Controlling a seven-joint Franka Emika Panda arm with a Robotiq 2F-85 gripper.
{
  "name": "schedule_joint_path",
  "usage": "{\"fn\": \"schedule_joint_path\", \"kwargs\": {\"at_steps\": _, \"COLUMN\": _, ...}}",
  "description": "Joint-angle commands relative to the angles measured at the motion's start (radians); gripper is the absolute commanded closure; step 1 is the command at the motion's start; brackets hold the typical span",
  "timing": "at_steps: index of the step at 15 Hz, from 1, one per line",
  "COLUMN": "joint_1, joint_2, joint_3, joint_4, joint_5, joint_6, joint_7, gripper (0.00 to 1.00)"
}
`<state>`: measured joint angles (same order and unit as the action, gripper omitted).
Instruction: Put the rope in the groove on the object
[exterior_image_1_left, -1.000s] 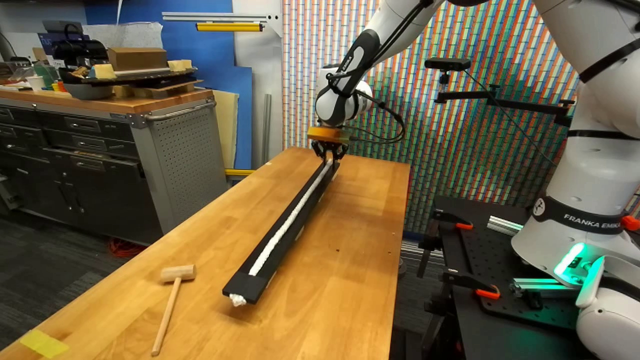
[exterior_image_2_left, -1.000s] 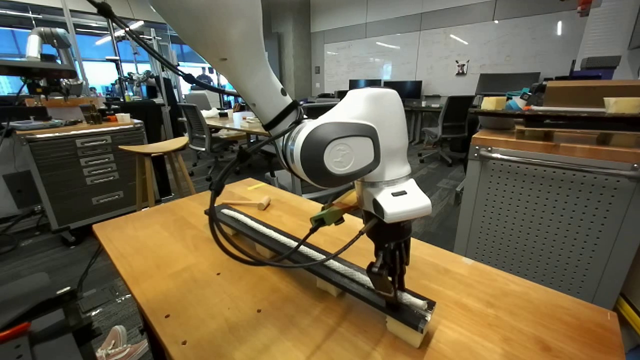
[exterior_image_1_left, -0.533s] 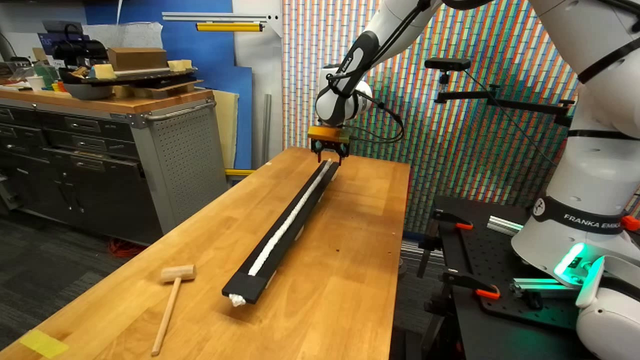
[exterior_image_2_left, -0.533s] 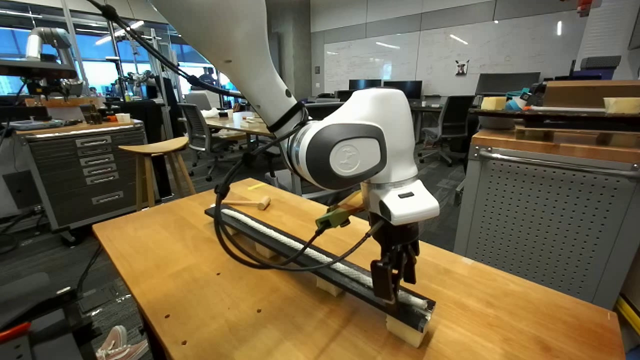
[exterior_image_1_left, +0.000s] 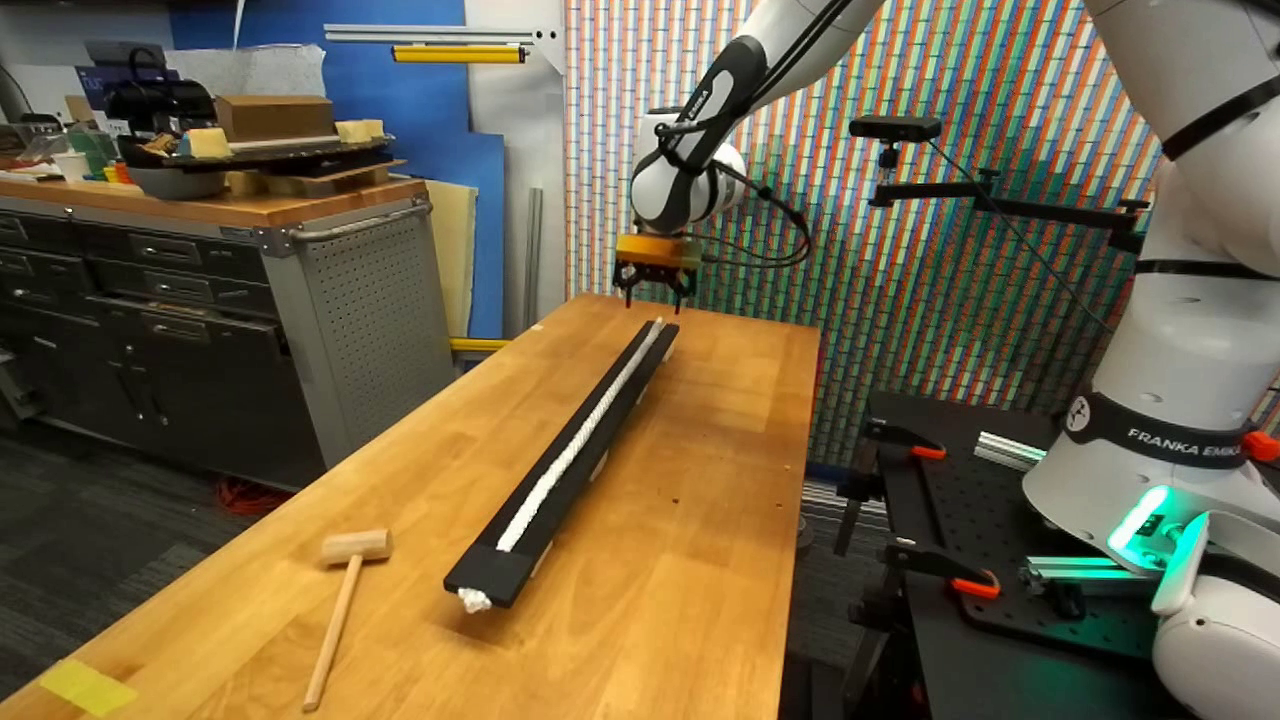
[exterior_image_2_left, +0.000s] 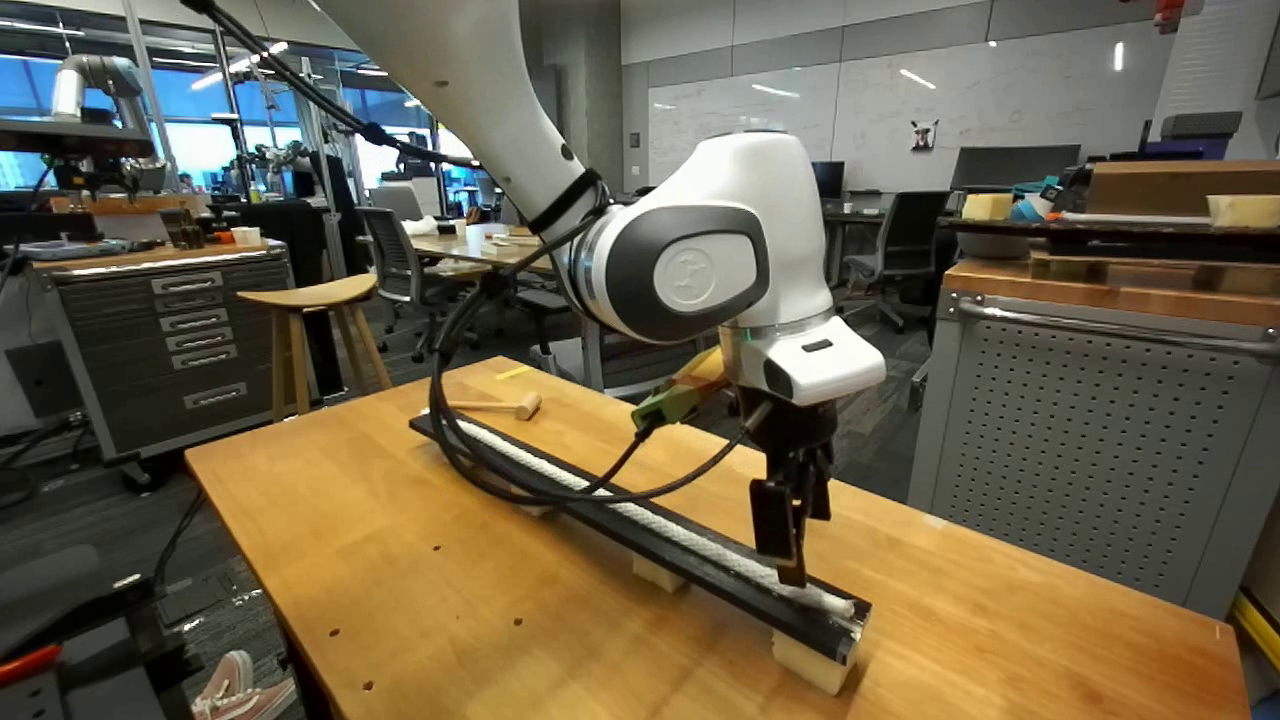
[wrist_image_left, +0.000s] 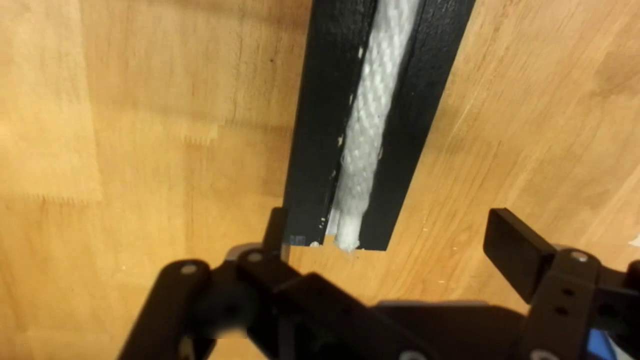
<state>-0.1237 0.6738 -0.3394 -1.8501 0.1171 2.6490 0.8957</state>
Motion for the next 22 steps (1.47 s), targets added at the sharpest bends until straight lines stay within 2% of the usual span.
{"fn": "schedule_joint_path", "kwargs": {"at_steps": 1, "joint_1": 0.004, "joint_2": -0.145, "joint_3": 0.021, "joint_4": -0.109, "joint_5": -0.031, "joint_6": -0.028, "joint_7": -0.132, "gripper": 0.00}}
{"fn": "schedule_joint_path", "kwargs": {"at_steps": 6, "joint_1": 0.043, "joint_2": -0.324, "joint_3": 0.036, "joint_4": -0.251, "joint_5": -0.100, "joint_6": -0.129, "joint_7": -0.314, "gripper": 0.00}}
{"fn": "schedule_joint_path", "kwargs": {"at_steps": 9, "joint_1": 0.080, "joint_2": -0.433, "joint_3": 0.033, "joint_4": -0.331, "joint_5": -0.181, "joint_6": -0.192, "joint_7": -0.361, "gripper": 0.00}}
{"fn": "schedule_joint_path", "kwargs": {"at_steps": 14, "joint_1": 0.102, "joint_2": -0.603, "joint_3": 0.056, "joint_4": -0.450, "joint_5": -0.356, "joint_6": -0.272, "joint_7": -0.344, "gripper": 0.00}}
{"fn": "schedule_joint_path", "kwargs": {"at_steps": 22, "joint_1": 0.053, "joint_2": -0.863, "joint_3": 0.174, "joint_4": -0.650, "joint_5": -0.545, "joint_6": -0.322, "joint_7": -0.301, "gripper": 0.00}}
